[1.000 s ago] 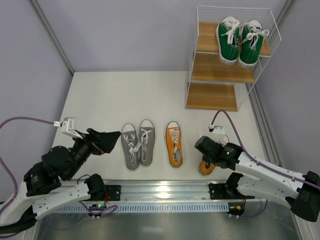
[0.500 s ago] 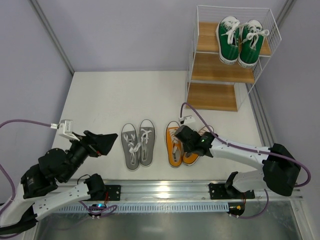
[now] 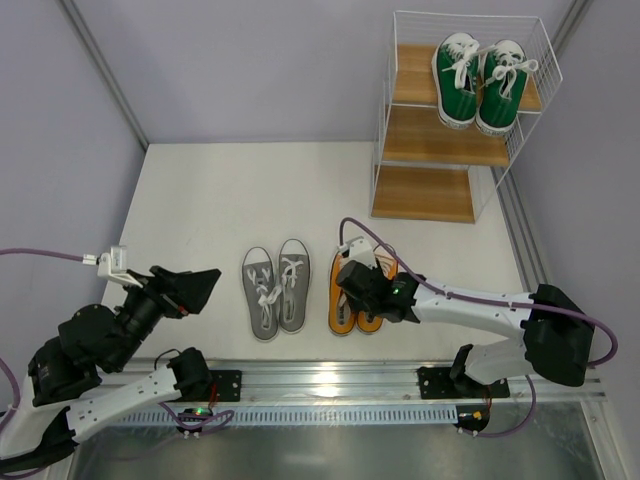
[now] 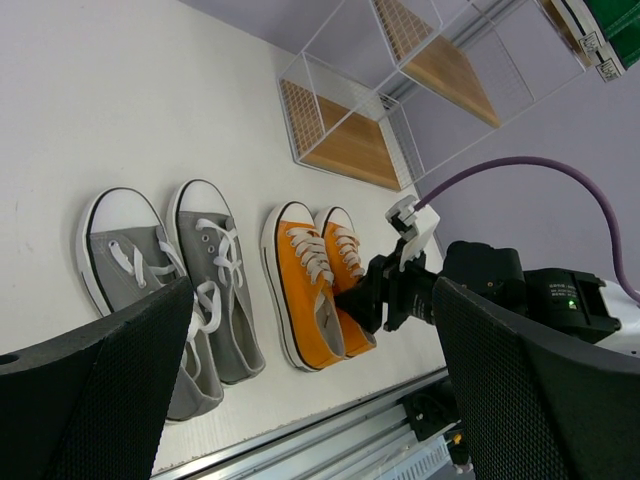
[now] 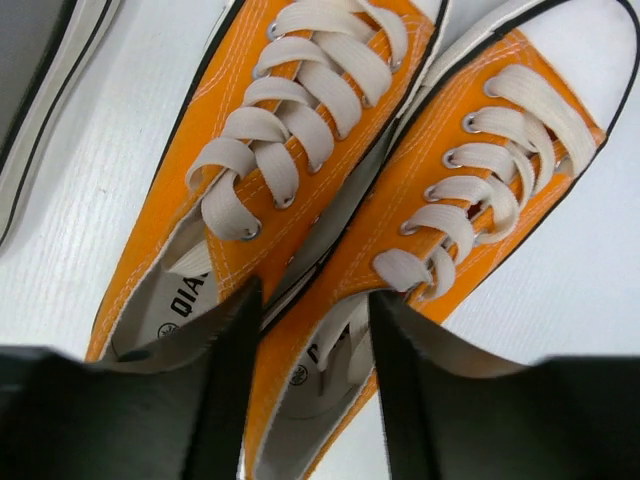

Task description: Place and organize the shoes onto the shoe shelf

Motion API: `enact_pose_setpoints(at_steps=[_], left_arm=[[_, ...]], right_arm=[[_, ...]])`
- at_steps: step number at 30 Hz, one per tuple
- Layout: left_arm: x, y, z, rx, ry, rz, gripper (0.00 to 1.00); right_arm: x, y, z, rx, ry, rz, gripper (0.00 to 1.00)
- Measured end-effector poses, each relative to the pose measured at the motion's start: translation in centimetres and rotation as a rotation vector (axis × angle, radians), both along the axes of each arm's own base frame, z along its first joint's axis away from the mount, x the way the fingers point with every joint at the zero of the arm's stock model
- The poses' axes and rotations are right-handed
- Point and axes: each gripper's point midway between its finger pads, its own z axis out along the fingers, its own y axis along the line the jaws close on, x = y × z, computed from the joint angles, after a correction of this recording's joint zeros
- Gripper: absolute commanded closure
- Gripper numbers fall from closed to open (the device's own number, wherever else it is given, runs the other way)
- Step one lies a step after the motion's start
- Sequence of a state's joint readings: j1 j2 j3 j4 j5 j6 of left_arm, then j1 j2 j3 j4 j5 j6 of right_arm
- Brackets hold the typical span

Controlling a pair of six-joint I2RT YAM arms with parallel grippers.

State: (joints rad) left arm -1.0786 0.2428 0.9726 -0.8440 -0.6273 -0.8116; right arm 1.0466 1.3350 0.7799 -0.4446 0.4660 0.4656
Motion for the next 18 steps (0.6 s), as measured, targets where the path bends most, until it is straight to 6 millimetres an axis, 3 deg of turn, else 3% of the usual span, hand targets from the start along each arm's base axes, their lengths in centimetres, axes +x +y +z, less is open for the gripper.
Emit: enact_pose_setpoints(at_steps=[1, 3, 10, 18], left_arm=[[0.0, 0.0, 0.0, 0.000, 0.000, 0.000, 0.00], [0.0, 0.0, 0.0, 0.001, 0.000, 0.000, 0.00], [-0.1, 0.2, 0.2, -0.005, -0.006, 0.000, 0.00], [-0.2, 0.5, 0.3, -0.013, -0.010, 0.000, 0.00]], right_arm=[[0.1, -0.1, 0.2, 0.001, -0.006, -0.014, 0.36], [0.4, -0.3, 0.8, -0.001, -0.022, -0.051, 0.32], [0.9, 0.1, 4.5, 0.149, -0.060, -0.185, 0.31], [-1.9, 2.0, 3.3, 0.214, 0.016, -0.212, 0.32]])
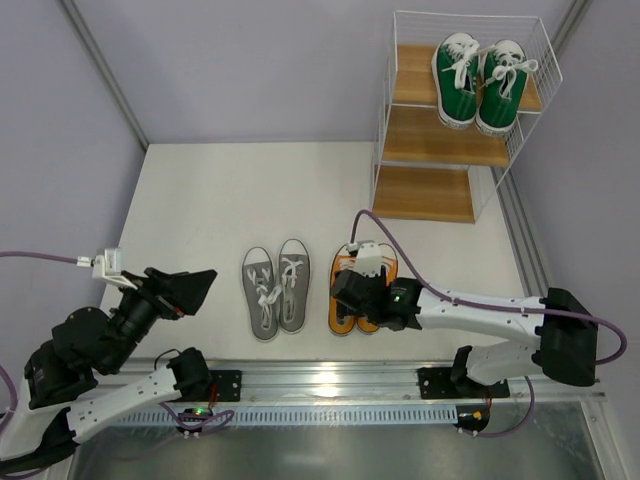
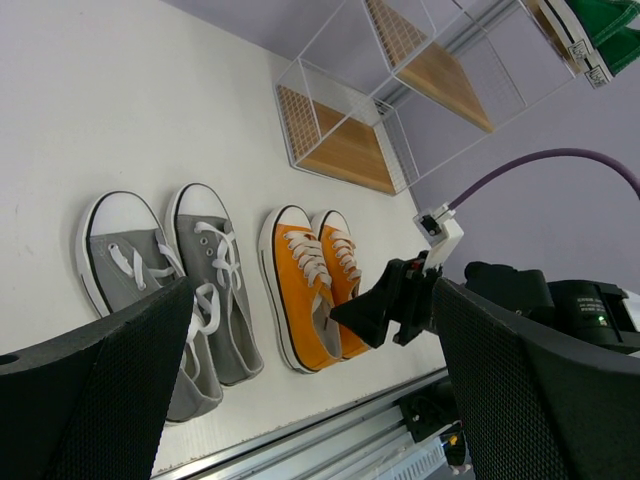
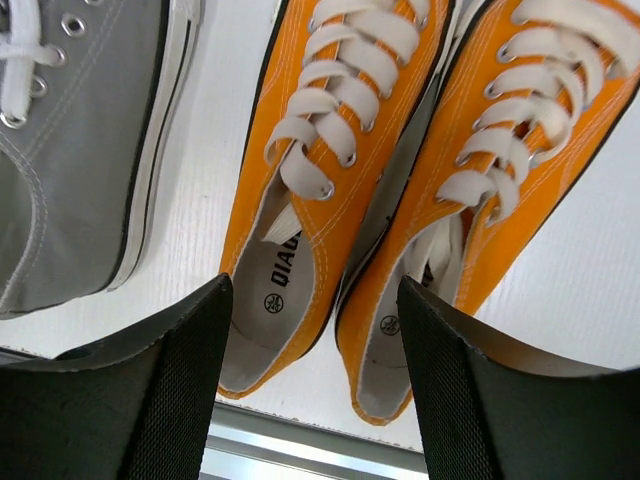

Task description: Place and organize the shoes onto the shoe shelf

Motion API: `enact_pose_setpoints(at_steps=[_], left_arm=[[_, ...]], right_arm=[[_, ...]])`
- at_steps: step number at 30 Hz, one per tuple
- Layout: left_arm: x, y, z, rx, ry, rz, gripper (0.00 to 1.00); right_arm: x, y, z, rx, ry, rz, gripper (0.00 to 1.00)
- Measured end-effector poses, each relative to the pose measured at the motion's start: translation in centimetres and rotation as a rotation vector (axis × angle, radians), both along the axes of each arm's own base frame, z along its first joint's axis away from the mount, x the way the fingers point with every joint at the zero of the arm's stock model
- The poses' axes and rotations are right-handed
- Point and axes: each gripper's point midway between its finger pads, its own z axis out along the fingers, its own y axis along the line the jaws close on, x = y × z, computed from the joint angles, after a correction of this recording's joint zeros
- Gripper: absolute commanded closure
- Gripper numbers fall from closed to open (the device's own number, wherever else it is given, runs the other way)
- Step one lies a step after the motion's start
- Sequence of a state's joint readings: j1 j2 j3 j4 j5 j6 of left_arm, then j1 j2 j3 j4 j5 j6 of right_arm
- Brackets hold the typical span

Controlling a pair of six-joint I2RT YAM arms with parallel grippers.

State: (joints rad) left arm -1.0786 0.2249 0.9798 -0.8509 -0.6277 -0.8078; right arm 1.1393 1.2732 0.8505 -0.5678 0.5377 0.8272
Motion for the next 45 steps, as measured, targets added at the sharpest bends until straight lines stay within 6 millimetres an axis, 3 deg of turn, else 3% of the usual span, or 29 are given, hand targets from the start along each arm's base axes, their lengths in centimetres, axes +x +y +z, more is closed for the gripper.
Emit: enact_pose_setpoints(at_steps=[4, 8, 17, 22, 24, 27, 32, 39, 45], left_arm=[[0.0, 0.0, 0.0, 0.000, 0.000, 0.001, 0.00], [0.0, 0.2, -0.1, 0.006, 0.002, 0.003, 0.00], [-0.4, 1.5, -0.1, -0.002, -0.003, 0.021, 0.00], [-0.5, 1.6, -0.2, 0.006, 0.001, 0.022, 0.00], [-0.5, 1.7, -0.1, 0.004, 0.000, 0.022, 0.00], [-0.6, 1.8, 0.1, 0.000, -0.002, 0.022, 0.00], [-0.5, 1.7, 0.1, 0.004, 0.000, 0.021, 0.00], [-0.5, 1.5, 0.2, 0.003, 0.000, 0.017, 0.00], [-0.3, 0.7, 0.0, 0.002, 0.000, 0.004, 0.00]], right_arm=[[-1.3, 0.3, -2.5, -0.047, 0.056, -0.026, 0.39], [-1.9, -1.1, -4.9, -0.129, 0.101, -0.103, 0.43], [-0.7, -1.1, -5.7, -0.091, 0.062, -0.161, 0.64], [0.2, -1.7, -7.2, -0.049, 0.057, -0.175, 0.83], [0.4, -1.8, -7.1, -0.033, 0.055, -0.170, 0.96], [0.6, -2.5, -7.0, -0.020, 0.052, -0.176, 0.96], [0.0, -5.4, -5.5, -0.029, 0.030, -0.179, 0.96], [-0.5, -9.8, 0.9, -0.002, -0.078, -0.225, 0.96], [-0.6, -12.1, 5.6, -0.029, -0.128, -0.255, 0.96]])
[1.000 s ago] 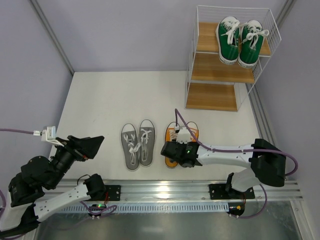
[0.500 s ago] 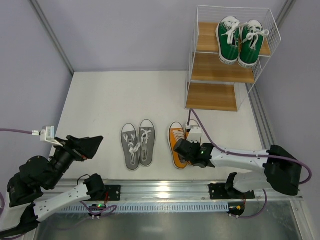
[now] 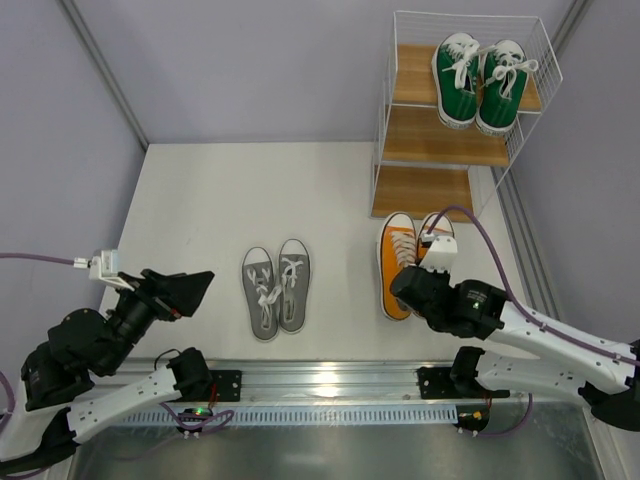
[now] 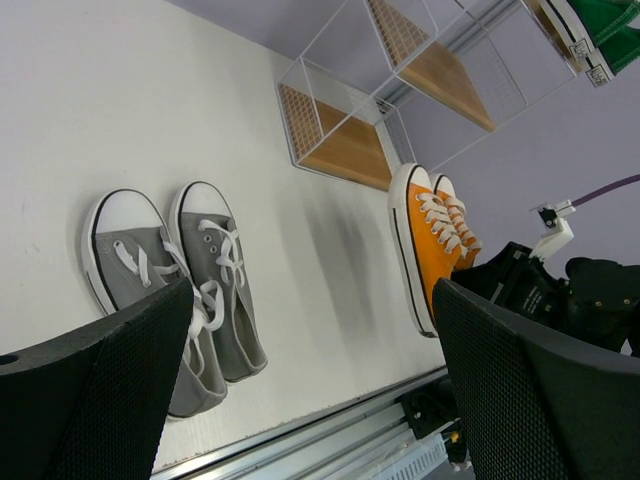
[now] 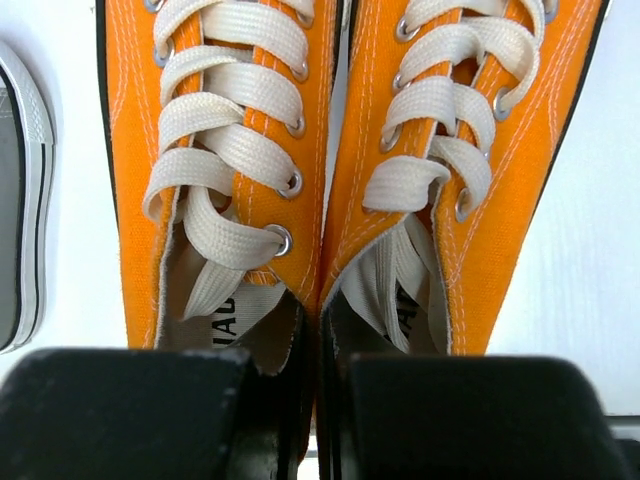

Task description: Place and organize the shoes onto the shoe shelf

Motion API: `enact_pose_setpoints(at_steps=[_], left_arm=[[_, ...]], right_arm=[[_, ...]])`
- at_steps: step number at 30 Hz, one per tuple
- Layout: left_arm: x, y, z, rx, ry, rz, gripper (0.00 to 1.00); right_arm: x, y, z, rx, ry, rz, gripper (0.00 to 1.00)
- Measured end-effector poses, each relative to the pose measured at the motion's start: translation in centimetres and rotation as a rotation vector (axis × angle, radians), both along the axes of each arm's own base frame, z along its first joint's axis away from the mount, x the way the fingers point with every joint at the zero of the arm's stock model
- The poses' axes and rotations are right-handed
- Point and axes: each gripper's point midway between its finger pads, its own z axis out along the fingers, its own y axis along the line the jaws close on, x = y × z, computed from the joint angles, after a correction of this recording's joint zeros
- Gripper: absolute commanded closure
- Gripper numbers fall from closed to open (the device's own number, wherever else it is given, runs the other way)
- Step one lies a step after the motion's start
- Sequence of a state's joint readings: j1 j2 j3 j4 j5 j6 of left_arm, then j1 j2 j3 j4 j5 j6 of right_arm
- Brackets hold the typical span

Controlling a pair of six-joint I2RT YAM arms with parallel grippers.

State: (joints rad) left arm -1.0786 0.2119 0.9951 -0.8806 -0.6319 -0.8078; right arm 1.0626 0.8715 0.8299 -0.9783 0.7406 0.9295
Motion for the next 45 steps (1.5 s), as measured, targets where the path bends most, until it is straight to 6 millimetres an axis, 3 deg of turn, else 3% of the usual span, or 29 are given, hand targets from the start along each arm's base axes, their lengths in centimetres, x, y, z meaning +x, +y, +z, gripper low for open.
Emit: enact_pose_setpoints(at_steps=[4, 7, 10, 14, 17, 25, 30, 31, 32, 33, 37, 45], left_arm=[[0.1, -0.7, 0.0, 0.003, 0.003, -0.014, 0.00], [0.1, -1.0, 0.0, 0.003, 0.005, -0.020, 0.00], [0.2, -1.2, -0.1, 0.001, 0.004, -0.024, 0.00], [0.2, -1.3, -0.2, 0.003, 0.005, -0.027, 0.00], [0.2, -1.3, -0.2, 0.003, 0.005, -0.027, 0.00], [0.1, -1.0, -0.4, 0.014, 0.012, -0.022, 0.00], [0.0, -0.7, -0.6, 0.026, 0.021, -0.018, 0.00], [0.0, -0.6, -0.7, 0.028, 0.022, -0.018, 0.00], [0.0, -0.6, -0.7, 0.030, 0.023, -0.017, 0.00], [0.0, -0.6, -0.7, 0.031, 0.023, -0.016, 0.00], [-0.1, -0.2, -0.7, 0.038, 0.027, -0.014, 0.00], [-0.3, 0.3, -0.8, 0.050, 0.033, -0.004, 0.00]], right_arm=[[-0.2, -1.1, 1.5, -0.026, -0.009, 0.016, 0.96], [-0.6, -0.5, 1.0, -0.038, 0.032, 0.078, 0.96], [-1.1, 1.5, -1.1, -0.061, 0.114, 0.180, 0.96], [-1.8, 4.3, -5.7, -0.126, 0.243, 0.327, 0.96], [-2.0, 5.4, -8.1, -0.156, 0.277, 0.421, 0.96], [1.7, 9.3, -11.0, -0.117, 0.152, 0.550, 0.96], [2.9, 10.0, -12.4, -0.075, 0.069, 0.571, 0.96], [3.1, 10.1, -12.4, -0.075, 0.062, 0.574, 0.94], [3.2, 10.1, -12.5, -0.080, 0.057, 0.577, 0.84], [3.3, 10.2, -12.5, -0.080, 0.053, 0.577, 0.62], [4.6, 11.3, -12.2, -0.044, -0.002, 0.561, 0.44], [4.8, 10.5, -9.5, 0.056, -0.132, 0.503, 0.41]])
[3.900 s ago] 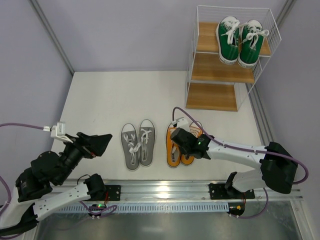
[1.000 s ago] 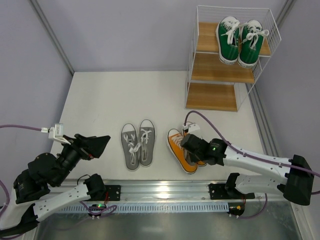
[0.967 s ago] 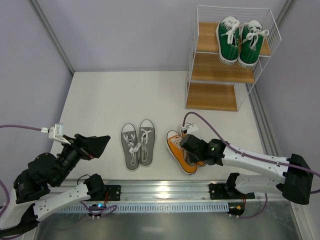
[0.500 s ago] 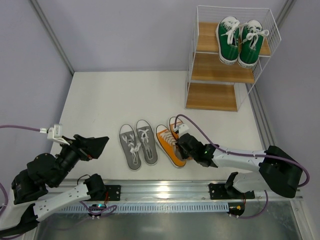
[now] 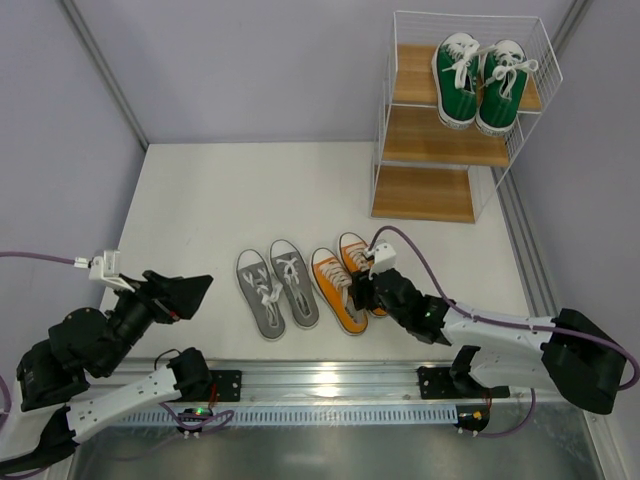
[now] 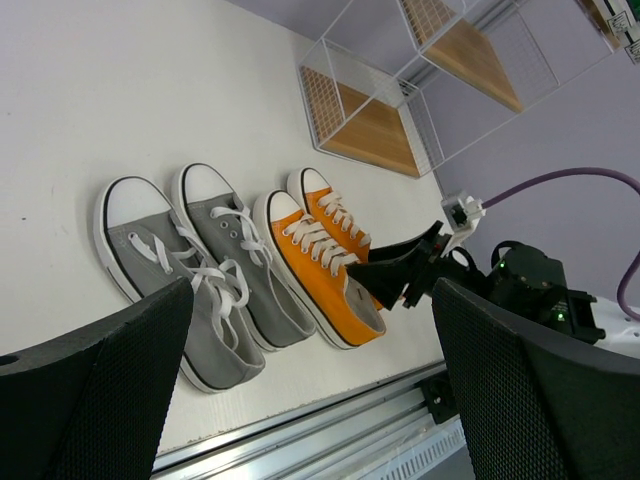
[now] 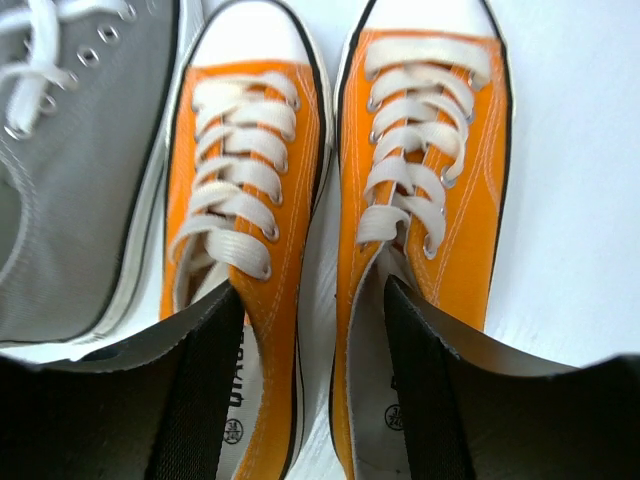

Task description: Place and organize the shoes onto the shoe shelf

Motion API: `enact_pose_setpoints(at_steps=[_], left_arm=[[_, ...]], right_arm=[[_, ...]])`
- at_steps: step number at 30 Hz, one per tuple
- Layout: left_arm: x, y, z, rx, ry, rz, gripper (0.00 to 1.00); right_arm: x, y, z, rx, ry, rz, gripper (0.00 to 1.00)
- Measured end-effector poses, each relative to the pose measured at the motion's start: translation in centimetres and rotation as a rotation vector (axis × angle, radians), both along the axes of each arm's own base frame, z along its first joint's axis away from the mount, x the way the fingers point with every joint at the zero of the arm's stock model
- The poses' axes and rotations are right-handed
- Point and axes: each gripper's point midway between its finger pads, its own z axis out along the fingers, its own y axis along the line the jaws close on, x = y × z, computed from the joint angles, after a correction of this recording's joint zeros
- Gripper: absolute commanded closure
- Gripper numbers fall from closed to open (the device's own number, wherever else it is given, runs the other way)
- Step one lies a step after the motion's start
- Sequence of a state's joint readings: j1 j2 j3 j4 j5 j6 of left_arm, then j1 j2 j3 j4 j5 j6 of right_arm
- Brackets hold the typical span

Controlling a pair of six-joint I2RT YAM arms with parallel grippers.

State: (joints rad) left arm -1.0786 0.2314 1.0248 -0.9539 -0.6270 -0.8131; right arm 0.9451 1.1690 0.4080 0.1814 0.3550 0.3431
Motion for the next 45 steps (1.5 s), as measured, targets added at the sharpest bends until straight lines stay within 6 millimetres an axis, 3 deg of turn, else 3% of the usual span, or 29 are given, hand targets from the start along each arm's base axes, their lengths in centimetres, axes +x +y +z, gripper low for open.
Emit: enact_pose_setpoints(at_steps=[5, 13, 20, 25, 28, 32, 34, 41, 45], left_arm=[[0.0, 0.0, -0.2, 0.007, 0.004, 0.000, 0.00], [0.1, -0.2, 0.1, 0.015, 0.007, -0.001, 0.00], [0.2, -0.5, 0.2, 0.027, 0.013, -0.003, 0.00], [0.2, -0.5, 0.3, 0.028, 0.014, -0.003, 0.00], [0.3, -0.5, 0.3, 0.028, 0.014, -0.002, 0.00], [0.2, -0.4, 0.3, 0.027, 0.013, 0.000, 0.00], [0.2, -0.3, 0.2, 0.027, 0.013, 0.001, 0.00], [0.2, -0.3, 0.2, 0.028, 0.012, 0.000, 0.00], [0.2, -0.4, 0.5, 0.023, 0.004, -0.001, 0.00]], right_arm=[[0.1, -0.2, 2.2, 0.098, -0.063, -0.021, 0.43], [-1.1, -0.6, -0.4, 0.174, -0.061, -0.033, 0.44], [-0.4, 0.4, -0.3, 0.224, -0.122, -0.053, 0.48], [0.0, 2.3, -1.1, 0.172, -0.109, -0.036, 0.57], [0.1, 2.6, -1.7, 0.107, -0.105, -0.041, 0.71], [0.4, 1.8, -1.7, 0.075, -0.115, -0.078, 0.90], [0.4, 1.5, -1.5, 0.072, -0.116, -0.085, 0.94], [-1.8, -1.8, -0.4, 0.020, -0.097, -0.075, 0.96], [-2.2, -4.3, 2.1, 0.019, -0.140, -0.106, 0.96]])
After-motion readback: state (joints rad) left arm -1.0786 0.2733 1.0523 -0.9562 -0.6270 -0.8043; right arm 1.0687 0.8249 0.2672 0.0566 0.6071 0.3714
